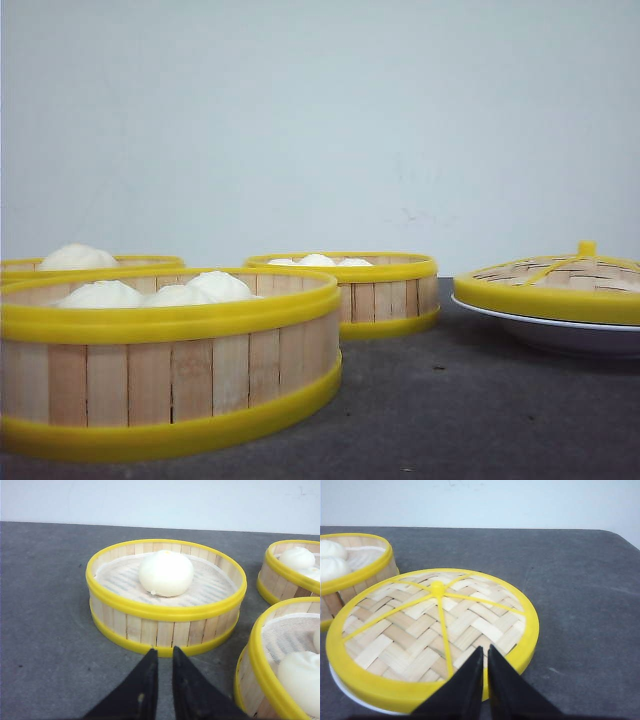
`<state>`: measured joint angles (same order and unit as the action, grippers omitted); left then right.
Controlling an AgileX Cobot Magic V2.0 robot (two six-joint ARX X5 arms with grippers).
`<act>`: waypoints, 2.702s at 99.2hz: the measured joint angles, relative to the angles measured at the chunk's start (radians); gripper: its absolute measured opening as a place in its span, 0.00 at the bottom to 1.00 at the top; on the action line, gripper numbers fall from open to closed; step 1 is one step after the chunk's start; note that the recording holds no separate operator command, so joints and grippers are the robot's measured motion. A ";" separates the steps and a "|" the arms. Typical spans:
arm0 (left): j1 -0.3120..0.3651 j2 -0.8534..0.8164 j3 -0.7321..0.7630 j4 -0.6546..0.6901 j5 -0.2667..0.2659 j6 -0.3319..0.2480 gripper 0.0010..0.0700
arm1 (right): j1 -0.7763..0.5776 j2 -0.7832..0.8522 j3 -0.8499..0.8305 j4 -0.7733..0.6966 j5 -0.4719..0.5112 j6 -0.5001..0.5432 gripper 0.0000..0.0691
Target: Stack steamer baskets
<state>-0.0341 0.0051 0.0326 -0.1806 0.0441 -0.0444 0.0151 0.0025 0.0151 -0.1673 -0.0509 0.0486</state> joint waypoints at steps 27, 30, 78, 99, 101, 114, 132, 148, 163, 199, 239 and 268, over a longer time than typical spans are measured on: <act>0.000 0.000 0.000 0.000 0.000 0.000 0.02 | 0.000 0.000 0.000 0.000 0.000 0.000 0.01; 0.000 0.000 0.000 0.000 0.000 0.000 0.02 | 0.000 0.000 0.000 0.000 0.000 0.000 0.01; 0.000 0.000 0.000 0.000 0.000 0.000 0.02 | 0.000 0.000 0.000 0.000 -0.002 0.038 0.01; 0.000 0.000 0.002 0.016 0.000 -0.076 0.02 | 0.000 0.000 0.012 0.029 -0.107 0.156 0.01; 0.000 0.000 0.005 0.016 0.000 -0.094 0.02 | 0.000 0.000 0.020 0.026 -0.118 0.171 0.01; 0.000 0.011 0.094 -0.037 0.007 -0.211 0.02 | 0.000 0.025 0.138 -0.005 -0.166 0.264 0.01; 0.000 0.096 0.311 -0.135 0.007 -0.245 0.02 | 0.000 0.157 0.377 -0.146 -0.188 0.304 0.01; 0.000 0.260 0.500 -0.262 0.031 -0.220 0.02 | 0.000 0.343 0.591 -0.292 -0.187 0.262 0.01; 0.000 0.425 0.678 -0.391 0.039 -0.131 0.02 | 0.000 0.513 0.764 -0.400 -0.185 0.193 0.01; 0.000 0.707 0.799 -0.536 0.039 -0.020 0.02 | 0.000 0.806 0.880 -0.596 -0.158 0.049 0.01; 0.000 0.734 0.799 -0.550 0.039 -0.007 0.16 | 0.000 0.845 0.880 -0.612 -0.154 0.011 0.40; 0.000 0.734 0.799 -0.550 0.038 -0.002 0.77 | 0.000 0.845 0.880 -0.628 -0.132 0.008 0.95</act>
<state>-0.0341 0.7395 0.8314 -0.7303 0.0822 -0.0460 0.0151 0.8471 0.8948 -0.7956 -0.1829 0.0570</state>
